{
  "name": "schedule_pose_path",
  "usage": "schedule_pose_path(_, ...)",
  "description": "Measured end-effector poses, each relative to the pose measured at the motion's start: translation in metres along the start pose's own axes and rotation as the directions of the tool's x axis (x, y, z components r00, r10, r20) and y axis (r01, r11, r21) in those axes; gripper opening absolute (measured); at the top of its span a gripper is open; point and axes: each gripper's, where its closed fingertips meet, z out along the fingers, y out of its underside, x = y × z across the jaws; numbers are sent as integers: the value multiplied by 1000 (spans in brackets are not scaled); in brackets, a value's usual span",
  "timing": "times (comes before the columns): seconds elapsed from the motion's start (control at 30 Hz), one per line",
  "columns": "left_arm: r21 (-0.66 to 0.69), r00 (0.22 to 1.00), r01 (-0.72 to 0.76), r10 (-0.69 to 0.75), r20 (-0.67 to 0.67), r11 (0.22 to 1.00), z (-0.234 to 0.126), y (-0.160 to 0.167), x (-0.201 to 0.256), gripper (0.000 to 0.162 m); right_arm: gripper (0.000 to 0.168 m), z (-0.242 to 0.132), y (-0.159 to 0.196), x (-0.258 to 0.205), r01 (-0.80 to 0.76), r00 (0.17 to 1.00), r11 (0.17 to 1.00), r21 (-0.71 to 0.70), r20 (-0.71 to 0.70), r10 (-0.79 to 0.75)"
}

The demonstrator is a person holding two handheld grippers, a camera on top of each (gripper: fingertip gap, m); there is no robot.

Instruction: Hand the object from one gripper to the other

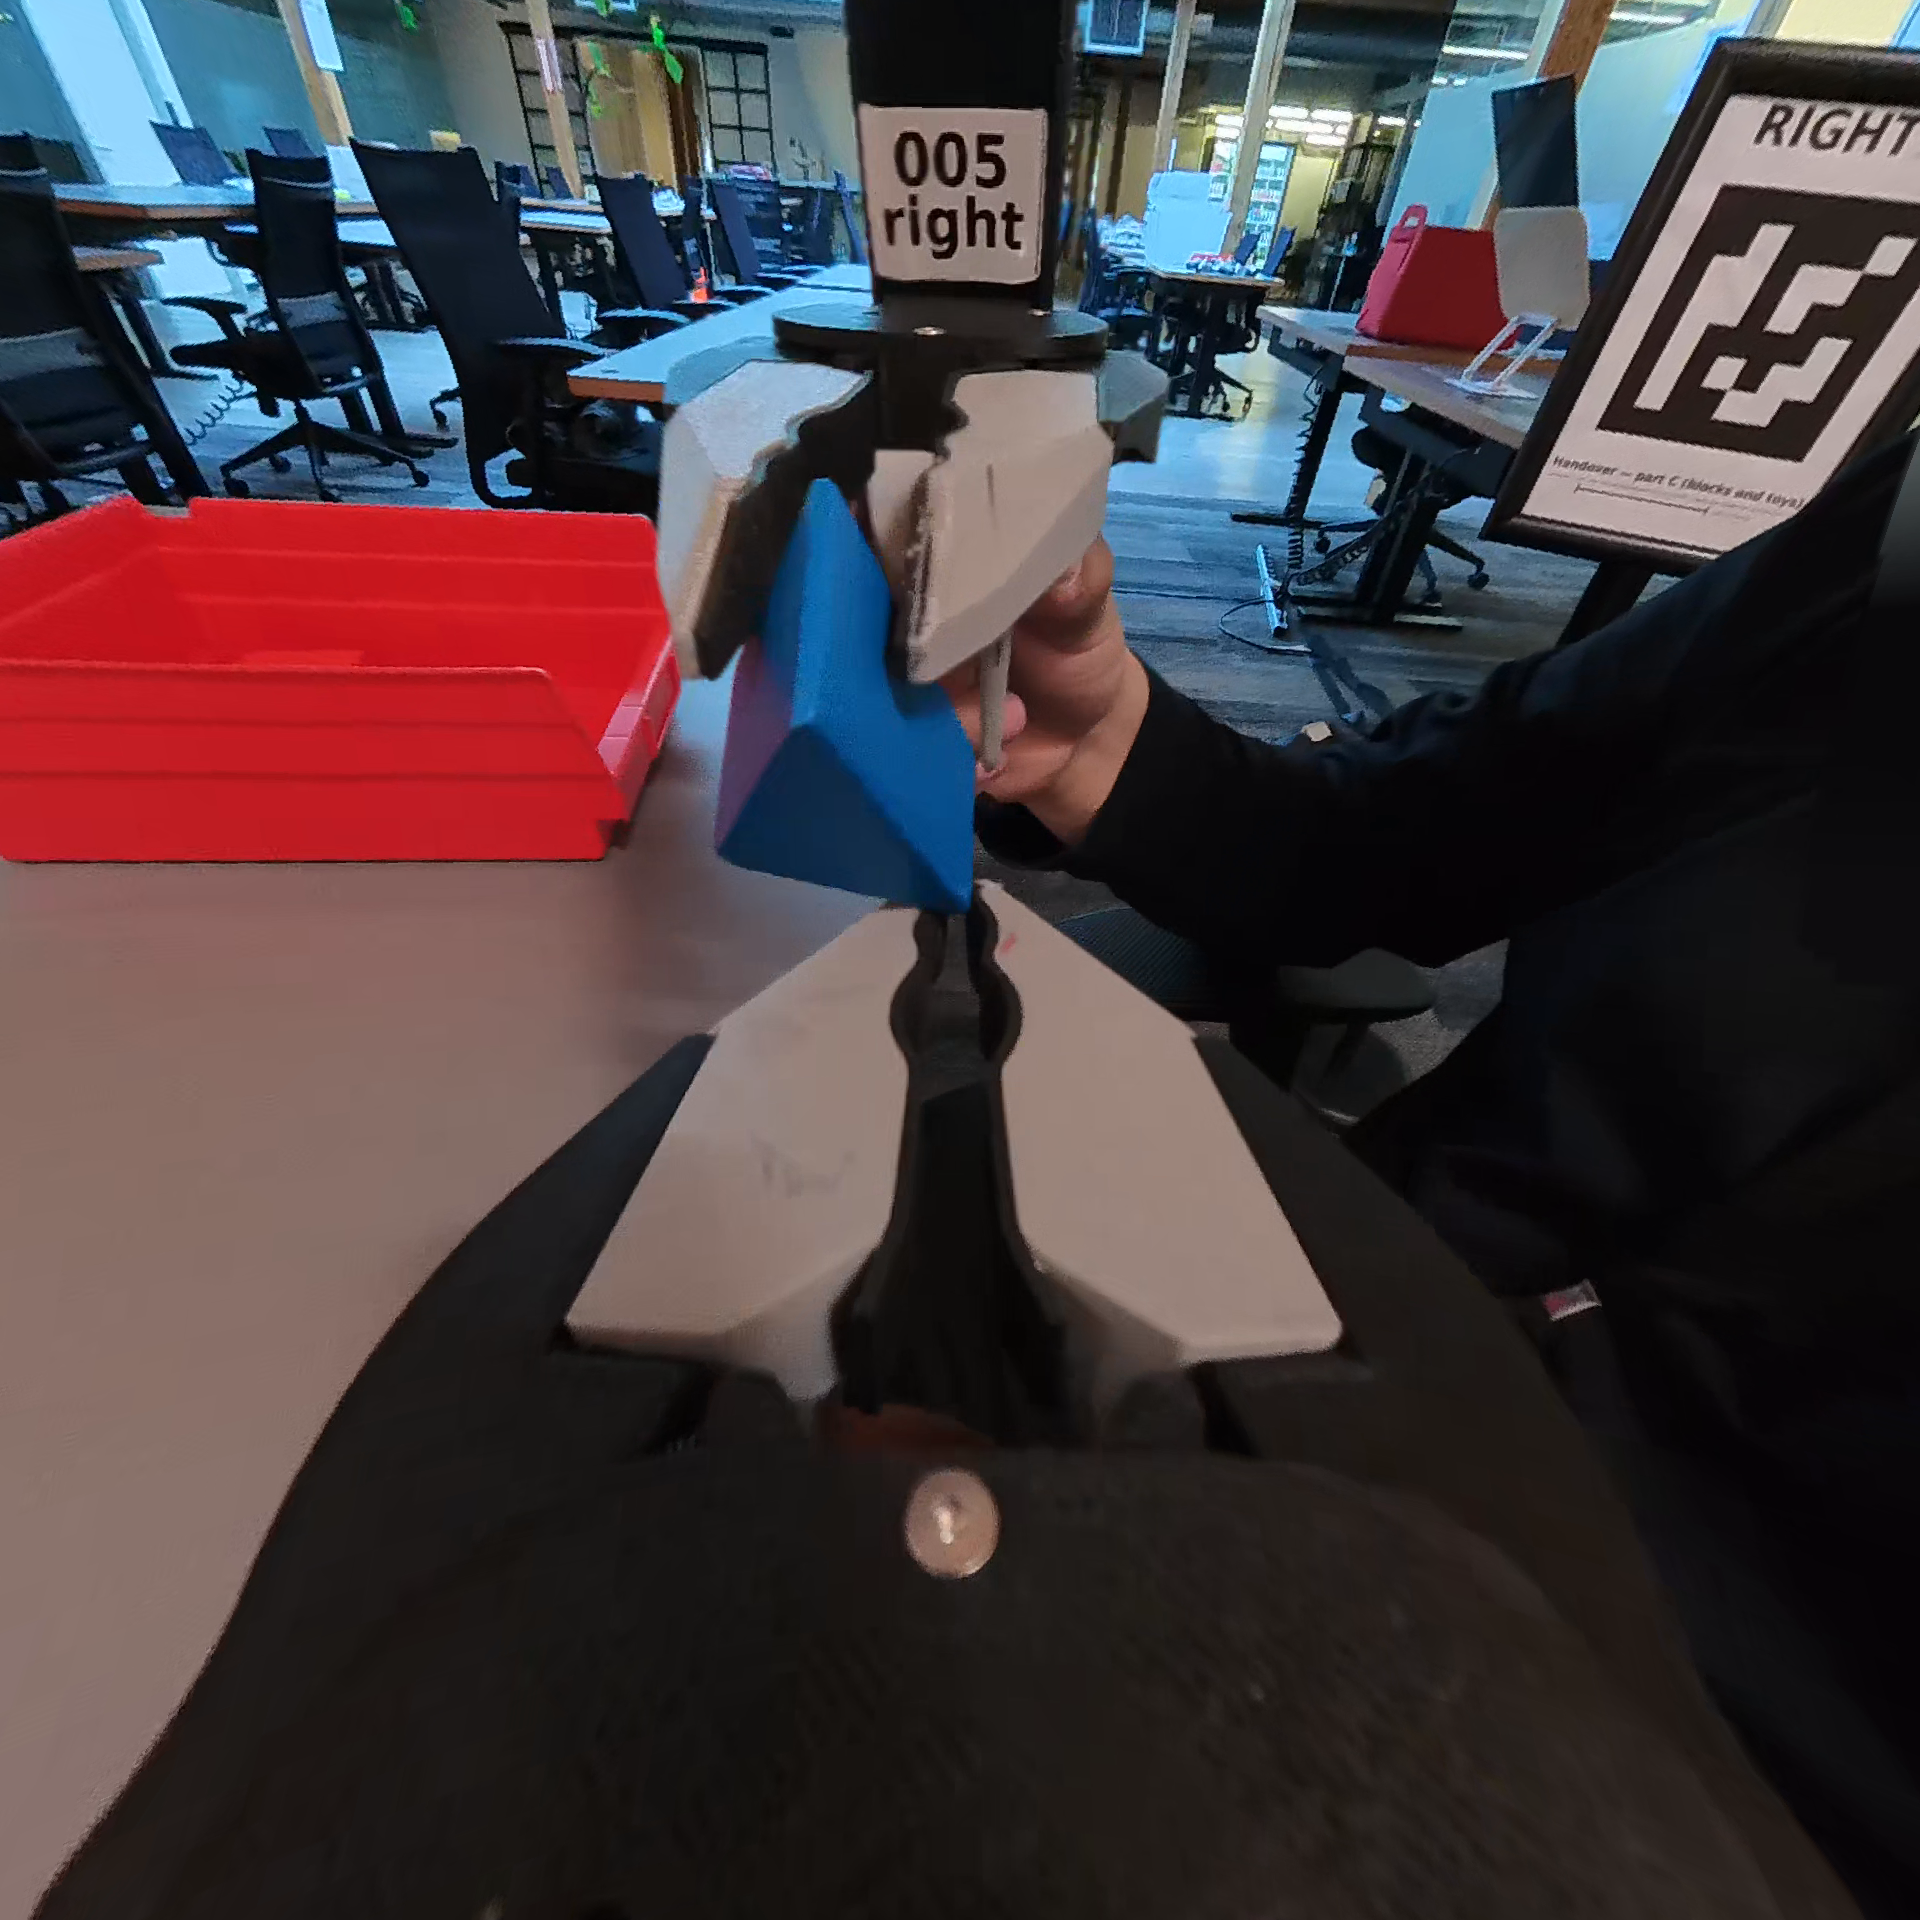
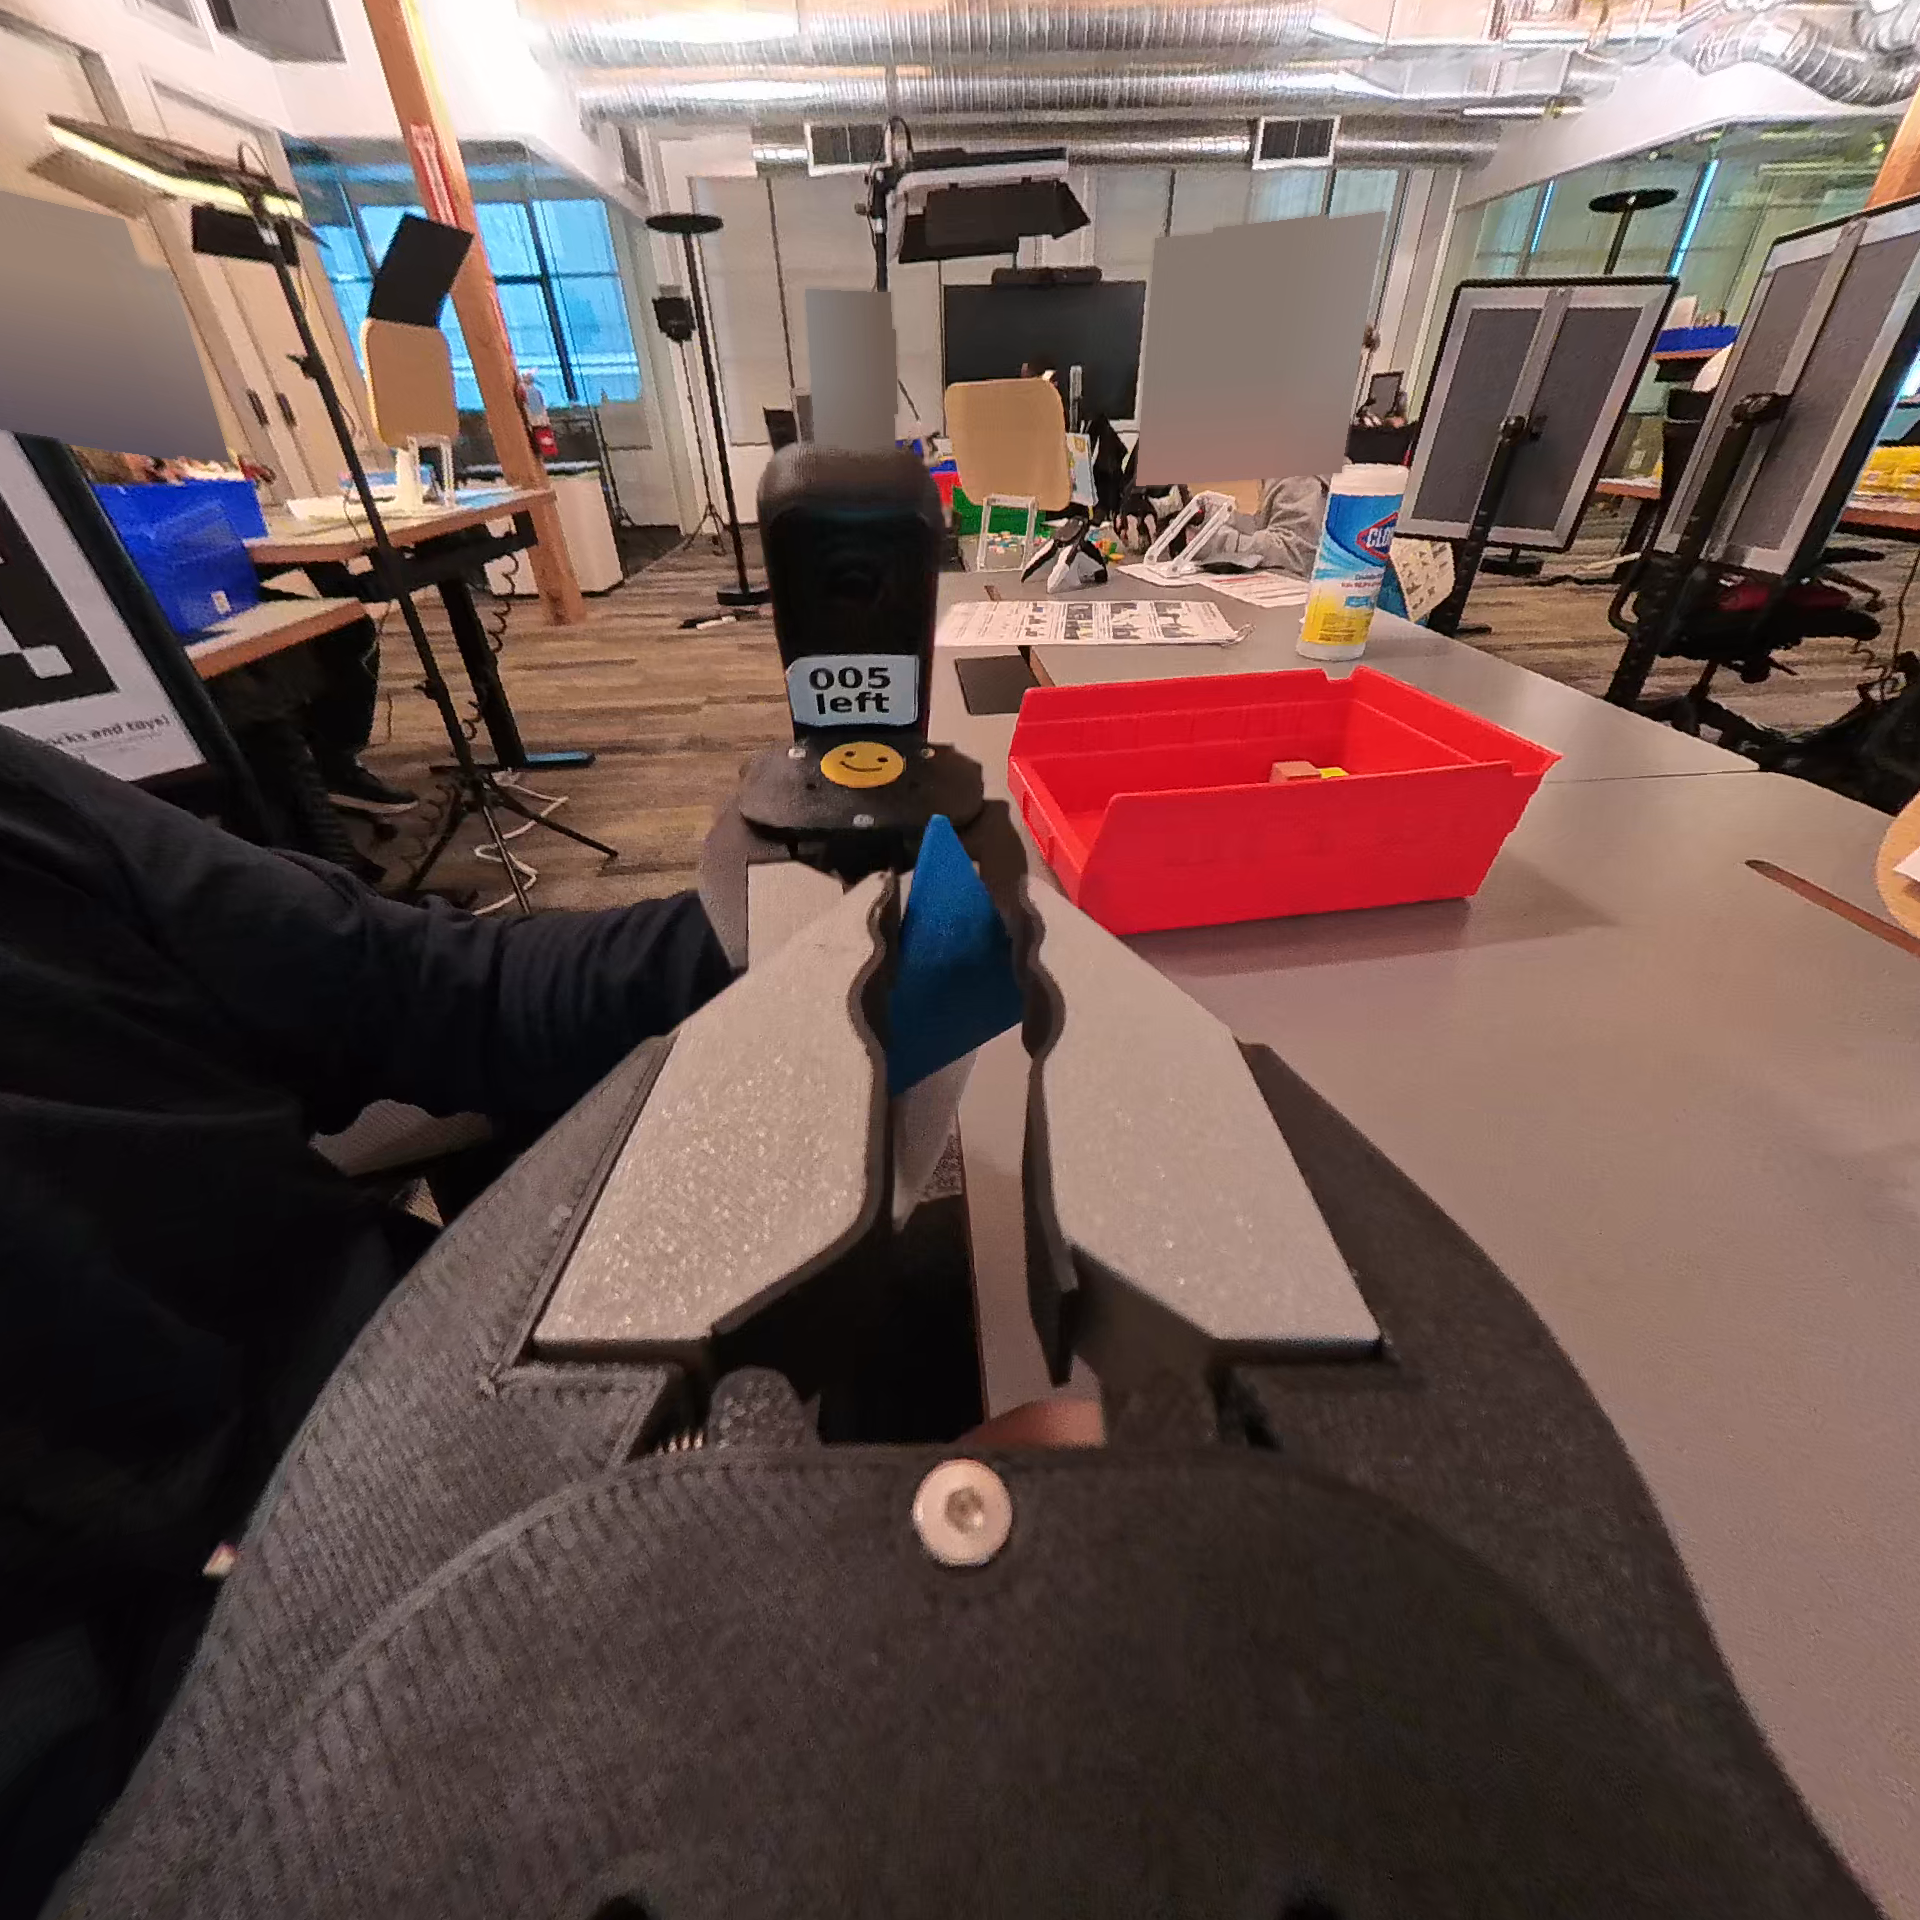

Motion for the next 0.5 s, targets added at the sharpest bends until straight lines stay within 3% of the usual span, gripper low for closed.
schedule_pose_path(0.3,-57,1000,-14,14,0,998,7,11,1,0,18,6,10,-1,-13,1000,998,-54,14,13)
schedule_pose_path(0.5,-162,998,-39,46,42,986,18,31,-5,0,18,14,34,-5,16,999,962,-274,33,-7)
